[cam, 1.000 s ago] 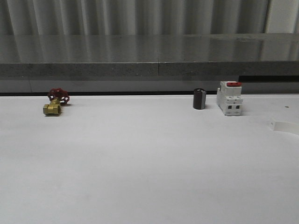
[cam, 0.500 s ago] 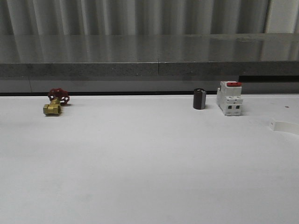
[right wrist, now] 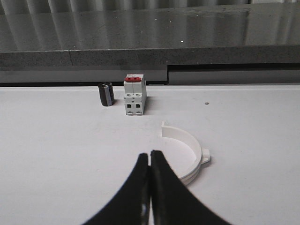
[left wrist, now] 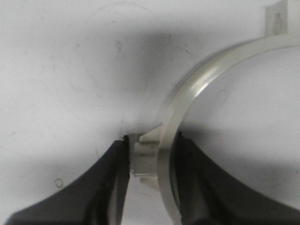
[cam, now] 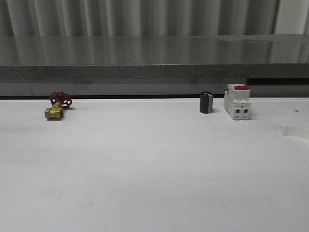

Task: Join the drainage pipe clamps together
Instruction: 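Lower the left gripper and grasp the white clamp half's tab, then lift the clamp half and carry it toward the table center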

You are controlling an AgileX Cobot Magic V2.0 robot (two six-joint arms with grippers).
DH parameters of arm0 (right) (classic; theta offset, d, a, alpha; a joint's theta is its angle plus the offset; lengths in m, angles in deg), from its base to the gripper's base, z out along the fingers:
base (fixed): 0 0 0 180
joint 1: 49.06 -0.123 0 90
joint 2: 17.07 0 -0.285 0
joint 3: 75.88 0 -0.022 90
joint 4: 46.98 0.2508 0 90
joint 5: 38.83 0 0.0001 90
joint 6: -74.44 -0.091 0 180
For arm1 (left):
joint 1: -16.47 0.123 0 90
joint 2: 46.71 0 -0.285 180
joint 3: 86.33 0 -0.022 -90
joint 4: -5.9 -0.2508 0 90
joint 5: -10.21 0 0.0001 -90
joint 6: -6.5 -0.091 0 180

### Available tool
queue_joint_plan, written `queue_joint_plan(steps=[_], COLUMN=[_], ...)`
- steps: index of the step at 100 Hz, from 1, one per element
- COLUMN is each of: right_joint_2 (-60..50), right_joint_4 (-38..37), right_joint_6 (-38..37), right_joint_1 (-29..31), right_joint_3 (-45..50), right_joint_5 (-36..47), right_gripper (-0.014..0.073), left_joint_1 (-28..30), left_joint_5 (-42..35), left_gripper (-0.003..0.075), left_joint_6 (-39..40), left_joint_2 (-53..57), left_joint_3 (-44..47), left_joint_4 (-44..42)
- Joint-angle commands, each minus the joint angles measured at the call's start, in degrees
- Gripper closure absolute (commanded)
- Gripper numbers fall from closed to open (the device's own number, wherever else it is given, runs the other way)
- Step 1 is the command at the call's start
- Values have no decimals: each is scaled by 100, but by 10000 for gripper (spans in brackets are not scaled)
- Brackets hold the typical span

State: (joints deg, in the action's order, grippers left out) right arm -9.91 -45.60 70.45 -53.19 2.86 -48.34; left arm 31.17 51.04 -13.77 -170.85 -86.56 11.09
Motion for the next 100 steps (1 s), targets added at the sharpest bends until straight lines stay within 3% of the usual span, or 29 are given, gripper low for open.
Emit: queue_joint_plan(steps=[1,15,40,66,100], right_joint_2=[-109,-109,-109,-109,-109], right_joint_4=[-18,-18,-18,-18,-18], right_joint_6=[38,38,38,38,38], right_joint_1=[30,30,30,30,30], right_joint_3=[-84,-84,-84,-84,-84], right_joint_5=[483,483,483,483,483], right_gripper=[711,711,711,711,711], left_joint_1=[5,-5,-436,-1904,-3785], left_joint_5=[41,361,857,894,335], left_gripper=[580,629,629,628,628], left_joint_6=[8,70,1254,2765,3784], left_joint_2=[304,454,1205,1803,1793], left_joint_3=[-157,-157,-157,-157,-157], left_joint_4=[223,529,545,401,110])
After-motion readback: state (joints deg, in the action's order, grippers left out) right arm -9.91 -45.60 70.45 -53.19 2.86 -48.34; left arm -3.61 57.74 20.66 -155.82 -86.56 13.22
